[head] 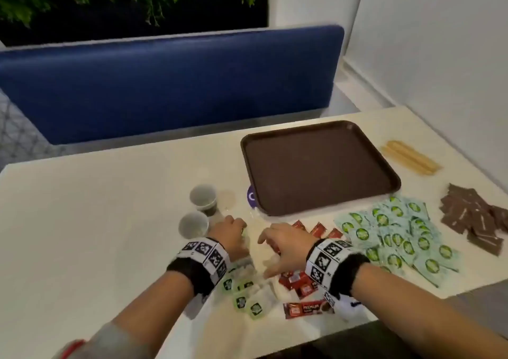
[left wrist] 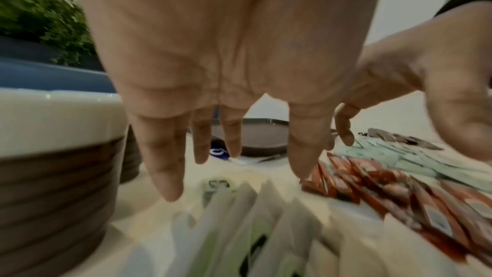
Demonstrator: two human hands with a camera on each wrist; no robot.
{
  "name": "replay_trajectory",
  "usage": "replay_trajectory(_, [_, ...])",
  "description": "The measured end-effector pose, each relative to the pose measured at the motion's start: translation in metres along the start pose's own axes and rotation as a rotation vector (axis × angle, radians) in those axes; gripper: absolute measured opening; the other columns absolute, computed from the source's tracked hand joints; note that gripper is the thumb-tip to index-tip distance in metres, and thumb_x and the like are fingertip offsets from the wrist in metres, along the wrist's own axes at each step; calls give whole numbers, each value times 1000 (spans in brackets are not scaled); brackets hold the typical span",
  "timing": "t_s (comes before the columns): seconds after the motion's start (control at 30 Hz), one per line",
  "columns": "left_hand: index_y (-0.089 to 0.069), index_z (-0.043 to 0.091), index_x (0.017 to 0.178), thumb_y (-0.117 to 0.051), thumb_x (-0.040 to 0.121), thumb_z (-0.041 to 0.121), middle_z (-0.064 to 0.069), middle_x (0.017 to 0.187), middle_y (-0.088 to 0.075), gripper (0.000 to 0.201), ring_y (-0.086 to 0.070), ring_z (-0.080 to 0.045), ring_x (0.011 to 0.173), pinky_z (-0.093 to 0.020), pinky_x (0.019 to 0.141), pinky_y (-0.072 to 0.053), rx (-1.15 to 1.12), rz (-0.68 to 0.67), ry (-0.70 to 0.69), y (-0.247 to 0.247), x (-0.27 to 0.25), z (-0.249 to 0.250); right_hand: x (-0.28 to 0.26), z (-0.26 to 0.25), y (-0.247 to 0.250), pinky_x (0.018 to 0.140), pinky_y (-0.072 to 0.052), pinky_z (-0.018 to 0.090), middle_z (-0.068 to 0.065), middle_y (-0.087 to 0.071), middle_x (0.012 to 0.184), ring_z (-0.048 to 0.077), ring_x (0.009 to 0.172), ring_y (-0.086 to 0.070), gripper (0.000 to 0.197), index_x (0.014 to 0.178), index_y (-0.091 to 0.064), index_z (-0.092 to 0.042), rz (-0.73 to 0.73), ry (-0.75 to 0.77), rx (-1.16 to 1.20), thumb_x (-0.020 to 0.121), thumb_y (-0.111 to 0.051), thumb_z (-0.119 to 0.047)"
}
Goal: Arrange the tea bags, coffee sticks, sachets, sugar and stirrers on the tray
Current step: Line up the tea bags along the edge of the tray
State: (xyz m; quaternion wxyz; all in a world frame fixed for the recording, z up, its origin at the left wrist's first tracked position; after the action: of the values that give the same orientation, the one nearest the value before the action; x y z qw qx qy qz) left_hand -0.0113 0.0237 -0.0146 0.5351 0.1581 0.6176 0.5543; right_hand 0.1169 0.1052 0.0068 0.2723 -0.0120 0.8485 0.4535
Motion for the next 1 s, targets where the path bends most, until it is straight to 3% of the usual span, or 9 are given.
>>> replay_trajectory(0.13, [-25, 21, 146, -72, 77, 43, -9, 145, -30, 86, -36, -32, 132, -43, 105, -37, -6, -70, 0, -13, 1, -5, 14, -21, -30, 94, -44, 38, -1, -45, 119, 19, 109, -44, 87, 122, -42, -20, -39, -9, -141, 54, -81, -58])
replay_trajectory(0.23, [-23, 23, 145, -79, 67, 45, -9, 144, -26, 99, -29, -34, 134, -47, 107, -33, 43, -127, 0, -25, -2, -7, 18, -25, -48, 91, -47, 38, 1, -45, 116, 20, 103, -45, 89, 118, -38, -19, -78, -56, -138, 51, -86, -51])
replay_trajectory(0.4, [-25, 27, 140, -87, 54, 44, -9, 130, -31, 107, -40, -35, 120, -45, 97, -44, 67, -155, -5, -34, -5, -14, 24, -31, -60, 86, -51, 39, 5, -49, 116, 25, 101, -54, 87, 118, -32, -19, -93, -102, -90, 54, -89, -34])
replay_trajectory(0.53, [-37, 23, 130, -88, 57, 28, -6, 114, -35, 90, -55, -31, 98, -37, 80, -51, -67, -185, 3, -33, -6, -13, 24, -25, -57, 85, -50, 38, 6, -53, 120, 26, 103, -57, 87, 127, -28, -18, -104, -89, 40, 63, -86, -26])
replay_trajectory(0.63, [-39, 19, 129, -85, 62, 23, -6, 109, -41, 81, -56, -27, 95, -34, 79, -50, -119, -201, -6, -33, -3, -12, 24, -21, -58, 89, -49, 37, 7, -54, 121, 26, 107, -56, 90, 130, -26, -18, -62, -85, 139, 64, -86, -23])
replay_trajectory(0.73, [-31, 16, 136, -83, 64, 17, -6, 113, -55, 89, -58, -22, 93, -31, 78, -52, -203, -194, 7, -34, 0, -12, 23, -15, -60, 94, -47, 36, 7, -51, 123, 25, 111, -53, 96, 136, -23, -17, -6, -104, 221, 63, -86, -20])
replay_trajectory(0.83, [-21, 15, 143, -78, 70, 17, -7, 118, -58, 92, -60, -21, 97, -30, 81, -53, -260, -206, 29, -37, 1, -13, 26, -12, -58, 88, -44, 31, 3, -47, 114, 21, 105, -50, 81, 126, -34, -15, 2, -105, 203, 64, -85, -20])
replay_trajectory(0.9, [-29, 14, 139, -75, 74, 20, -7, 116, -59, 80, -58, -18, 91, -27, 77, -51, -267, -211, 31, -35, 2, -13, 30, -11, -55, 83, -43, 30, 1, -42, 108, 20, 99, -48, 74, 121, -37, -15, 7, -101, 178, 64, -85, -20])
replay_trajectory(1.0, [-48, 14, 123, -71, 78, 30, -6, 114, -61, 53, -54, -16, 86, -25, 74, -47, -238, -205, 24, -31, 4, -13, 36, -8, -50, 82, -46, 33, 3, -42, 114, 23, 98, -53, 67, 117, -40, -16, 59, -93, 170, 66, -83, -19])
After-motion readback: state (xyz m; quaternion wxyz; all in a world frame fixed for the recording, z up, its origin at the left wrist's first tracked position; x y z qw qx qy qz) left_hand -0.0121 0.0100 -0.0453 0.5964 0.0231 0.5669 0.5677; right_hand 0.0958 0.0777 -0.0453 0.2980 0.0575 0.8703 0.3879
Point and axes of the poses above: each hand's wrist, its own x-axis towards the middle knuckle, its own y-axis out of the back of the hand, z = x × y, the point moved 3 cm from there along x, towards the middle knuckle
